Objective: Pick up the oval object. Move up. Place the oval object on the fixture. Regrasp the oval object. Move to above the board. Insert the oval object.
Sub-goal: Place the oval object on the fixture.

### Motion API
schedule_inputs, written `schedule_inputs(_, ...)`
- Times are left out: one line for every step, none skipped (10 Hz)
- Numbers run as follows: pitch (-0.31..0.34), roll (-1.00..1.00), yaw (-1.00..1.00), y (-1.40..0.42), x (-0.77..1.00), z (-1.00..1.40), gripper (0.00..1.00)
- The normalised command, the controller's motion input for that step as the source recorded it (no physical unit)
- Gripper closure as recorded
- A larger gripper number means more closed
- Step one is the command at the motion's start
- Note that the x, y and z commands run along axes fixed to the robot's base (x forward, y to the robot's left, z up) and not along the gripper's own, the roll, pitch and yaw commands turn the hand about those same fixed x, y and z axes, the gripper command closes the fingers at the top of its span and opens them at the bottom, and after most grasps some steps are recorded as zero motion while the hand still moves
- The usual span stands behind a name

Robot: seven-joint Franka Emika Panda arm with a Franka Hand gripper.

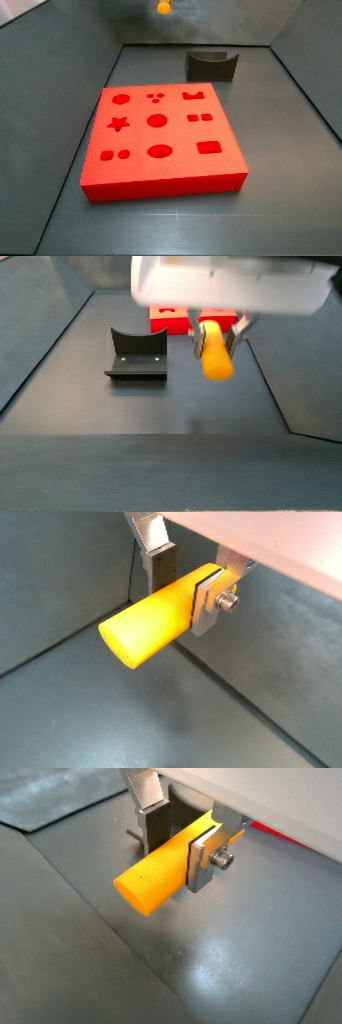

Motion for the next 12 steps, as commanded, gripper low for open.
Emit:
schedule_inputs(0.099,0.1,0.03,-0.01,-0.01,0.55,1.0)
schedule_inputs(0.1,0.09,0.03,-0.01,-0.01,0.46,1.0)
schedule_inputs(0.104,0.07,0.03,0.0,0.0,0.25,1.0)
schedule_inputs(0.335,-0.03,-0.04,-1.0,0.43,-0.11,1.0)
schedule_inputs(0.317,-0.03,-0.03,-1.0,0.45,-0.15,1.0)
schedule_inputs(0.301,-0.02,-0.02,-1.0,0.45,-0.14,1.0)
schedule_inputs(0.26,0.0,0.0,-1.0,0.47,-0.12,1.0)
schedule_inputs(0.219,0.02,0.01,-1.0,0.48,-0.11,1.0)
schedule_inputs(0.181,0.05,0.02,-1.0,0.51,-0.11,1.0)
schedule_inputs(0.17,0.06,0.02,-1.0,0.53,-0.1,1.0)
schedule_inputs(0.166,0.07,0.03,-0.84,0.49,-0.08,1.0)
schedule_inputs(0.163,0.08,0.03,-0.67,0.42,-0.06,1.0)
